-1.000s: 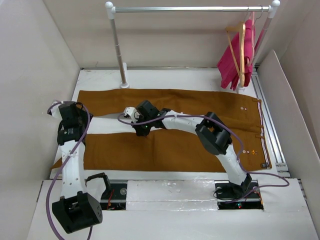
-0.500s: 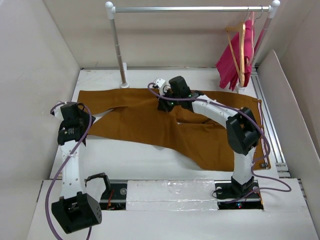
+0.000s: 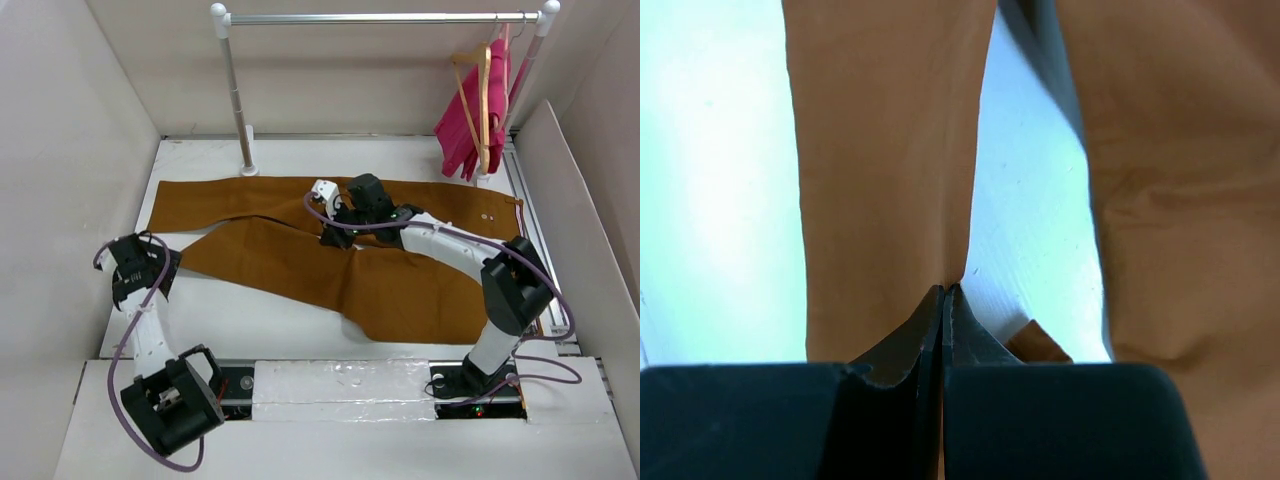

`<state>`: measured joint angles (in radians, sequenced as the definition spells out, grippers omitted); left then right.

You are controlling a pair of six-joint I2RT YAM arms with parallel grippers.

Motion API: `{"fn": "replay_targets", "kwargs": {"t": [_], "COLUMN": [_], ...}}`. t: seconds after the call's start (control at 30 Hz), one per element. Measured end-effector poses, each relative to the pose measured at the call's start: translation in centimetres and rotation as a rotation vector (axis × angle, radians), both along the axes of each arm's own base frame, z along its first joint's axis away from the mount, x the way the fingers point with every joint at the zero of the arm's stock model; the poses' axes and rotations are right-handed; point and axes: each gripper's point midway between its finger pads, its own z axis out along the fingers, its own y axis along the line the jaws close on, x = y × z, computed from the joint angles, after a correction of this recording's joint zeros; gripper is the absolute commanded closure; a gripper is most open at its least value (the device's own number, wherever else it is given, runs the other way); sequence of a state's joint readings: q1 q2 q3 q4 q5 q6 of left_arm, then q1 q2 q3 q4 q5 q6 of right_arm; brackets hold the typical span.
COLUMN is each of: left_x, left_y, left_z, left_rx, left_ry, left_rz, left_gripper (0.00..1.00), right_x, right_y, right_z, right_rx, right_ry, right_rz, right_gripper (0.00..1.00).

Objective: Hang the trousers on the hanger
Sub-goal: Flatten out the trousers at the center of the board.

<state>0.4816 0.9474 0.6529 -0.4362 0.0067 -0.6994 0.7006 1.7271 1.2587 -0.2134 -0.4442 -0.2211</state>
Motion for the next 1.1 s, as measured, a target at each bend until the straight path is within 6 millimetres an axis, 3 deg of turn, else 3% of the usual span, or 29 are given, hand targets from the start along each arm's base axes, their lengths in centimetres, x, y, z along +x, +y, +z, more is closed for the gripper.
{"fn": "replay_targets", "kwargs": {"t": [0.17,0.27,0.47,0.5,0.53,0.6,0.63,0.73,0.83,0.9,0.97,1.03,1.1], "left_x": [0.1,1.2,4.0,4.2,4.5,5.0,5.4,7.0,8.4,9.0,9.3,8.8,7.7], "left_y": [-0.4,-1.0,-0.8,-0.8,-0.8,-0.6,-0.4,0.4,1.3,1.6,1.7,1.2,0.5], "left_z": [-3.6,-4.4,-5.8,-6.0,-6.0,-5.5,-5.0,-2.8,1.0,4.7,10.0,15.7,19.4], "left_rx": [-0.154,-0.206,-0.269,-0.274,-0.276,-0.270,-0.261,-0.235,-0.195,-0.143,-0.064,0.023,0.084], "left_ry": [-0.030,-0.083,-0.129,-0.130,-0.137,-0.159,-0.172,-0.216,-0.264,-0.303,-0.364,-0.450,-0.516], "left_rz": [0.069,0.065,0.040,0.035,0.031,0.024,0.015,-0.009,-0.030,-0.044,-0.053,-0.066,-0.071], "left_gripper": [0.30,0.30,0.57,0.66,0.82,1.00,1.00,1.00,1.00,1.00,1.00,1.00,1.00], "right_x": [-0.9,-1.6,-3.3,-3.5,-3.7,-4.1,-4.2,-4.4,-4.6,-4.8,-5.2,-5.5,-6.2], "right_y": [-0.4,-0.3,1.0,1.2,1.4,1.6,1.7,1.9,2.0,2.0,2.0,1.8,1.6], "right_z": [0.3,-0.1,0.0,0.0,0.0,0.0,0.0,0.0,0.1,0.3,1.0,1.6,1.7], "right_rx": [0.022,0.020,0.022,0.022,0.022,0.023,0.023,0.026,0.029,0.032,0.040,0.048,0.049], "right_ry": [0.001,0.013,0.016,0.017,0.017,0.019,0.019,0.023,0.025,0.023,0.013,-0.002,-0.006], "right_rz": [0.009,0.025,0.075,0.082,0.088,0.098,0.101,0.107,0.113,0.118,0.128,0.137,0.153], "right_gripper": [1.00,1.00,1.00,1.00,1.00,1.00,1.00,1.00,1.00,1.00,1.00,1.00,1.00]}}
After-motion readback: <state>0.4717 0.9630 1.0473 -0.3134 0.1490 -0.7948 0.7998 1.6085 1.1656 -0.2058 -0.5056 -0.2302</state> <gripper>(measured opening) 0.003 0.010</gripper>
